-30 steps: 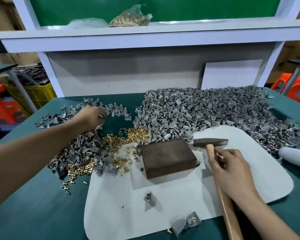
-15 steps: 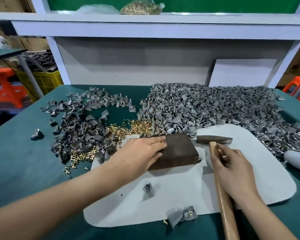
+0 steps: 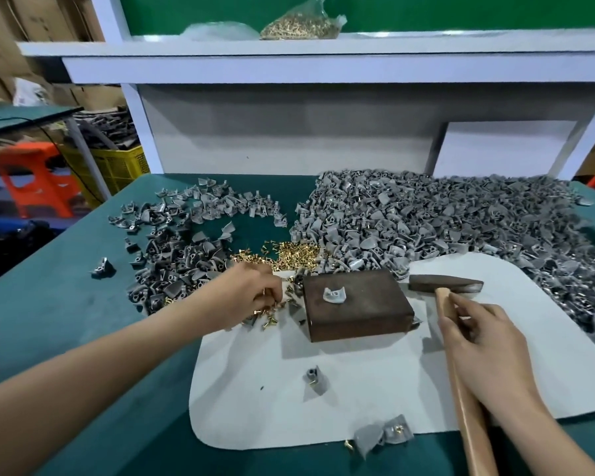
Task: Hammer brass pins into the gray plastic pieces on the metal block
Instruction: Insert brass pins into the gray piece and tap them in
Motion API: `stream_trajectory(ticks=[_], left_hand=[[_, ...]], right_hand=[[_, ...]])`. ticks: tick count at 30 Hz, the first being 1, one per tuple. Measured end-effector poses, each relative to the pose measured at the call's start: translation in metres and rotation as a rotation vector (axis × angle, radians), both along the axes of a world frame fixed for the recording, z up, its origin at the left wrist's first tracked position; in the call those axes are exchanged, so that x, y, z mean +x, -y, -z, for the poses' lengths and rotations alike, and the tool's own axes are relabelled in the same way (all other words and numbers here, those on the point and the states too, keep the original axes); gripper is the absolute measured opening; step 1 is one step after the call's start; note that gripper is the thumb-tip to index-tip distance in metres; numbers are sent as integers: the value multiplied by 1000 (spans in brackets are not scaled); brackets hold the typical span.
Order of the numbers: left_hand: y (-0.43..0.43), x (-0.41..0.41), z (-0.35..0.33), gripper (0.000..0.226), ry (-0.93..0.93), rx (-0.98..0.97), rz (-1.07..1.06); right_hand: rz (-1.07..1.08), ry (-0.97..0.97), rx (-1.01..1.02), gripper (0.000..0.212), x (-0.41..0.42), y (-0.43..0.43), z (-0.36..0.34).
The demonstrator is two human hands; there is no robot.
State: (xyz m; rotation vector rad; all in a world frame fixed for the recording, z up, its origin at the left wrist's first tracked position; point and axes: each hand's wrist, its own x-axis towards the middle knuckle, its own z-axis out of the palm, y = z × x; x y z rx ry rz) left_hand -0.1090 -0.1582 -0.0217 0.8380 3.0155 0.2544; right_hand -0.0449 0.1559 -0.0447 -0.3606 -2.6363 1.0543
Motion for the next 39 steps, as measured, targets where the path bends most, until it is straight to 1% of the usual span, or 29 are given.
stream_trajectory(ticks=[2, 3, 5, 7, 8, 10, 11, 13, 14, 15, 17, 20, 22, 24, 28, 30, 32, 33, 36, 38, 39], left_hand=[[1, -1, -5, 10, 9, -20, 40], [3, -1, -8, 9, 30, -22, 59], [4, -2, -10, 9, 61, -34, 97], [4, 2, -14, 8, 61, -3, 96], [3, 5, -17, 7, 52, 71, 84], [-5, 15, -27, 4, 47, 332, 41], [-12, 23, -34, 4, 99, 496, 8], [-31, 38, -47, 5, 304, 827, 0], [-41, 45, -51, 8, 391, 952, 11], [-50, 50, -53, 10, 459, 1054, 16], [-63, 58, -53, 12, 562, 1210, -25], [-71, 63, -50, 6, 684, 1359, -153], [-73, 65, -47, 2, 756, 1417, -223], [-77, 66, -44, 3, 794, 1448, -267], [-82, 67, -45, 9, 752, 1431, -319], [-85, 66, -45, 8, 733, 1423, -331], [-88, 67, -44, 10, 750, 1444, -321], [-89, 67, -44, 11, 776, 1468, -313], [-92, 66, -43, 10, 855, 1554, -298], [-92, 65, -41, 10, 864, 1587, -299], [-92, 64, -40, 11, 863, 1596, -303]], right_hand=[[11, -37, -7, 37, 2, 1, -2], [22, -90, 4, 34, 3, 3, -4], [42, -260, 42, 26, 9, 6, -12], [11, -434, 20, 22, 17, 14, -26], [-39, -497, -14, 24, 22, 19, -32], [-183, -538, -129, 29, 32, 35, -44], [-259, -525, -191, 28, 35, 46, -49], [-383, -474, -258, 22, 36, 66, -57], [-422, -451, -281, 22, 34, 75, -58], [-441, -451, -281, 24, 32, 81, -59], [-448, -505, -210, 23, 28, 89, -61], [-459, -554, -91, 18, 26, 89, -61], [-454, -550, -27, 17, 23, 87, -60], [-438, -533, -28, 18, 20, 85, -60], [-444, -517, -32, 23, 15, 80, -61], [-470, -514, -94, 27, 12, 76, -61], [-502, -510, -185, 21, 10, 74, -61], [-519, -525, -195, 19, 10, 74, -62], [-543, -577, -99, 14, 9, 72, -64], [-534, -587, -27, 10, 8, 69, -64], [-537, -579, -22, 10, 7, 68, -63]])
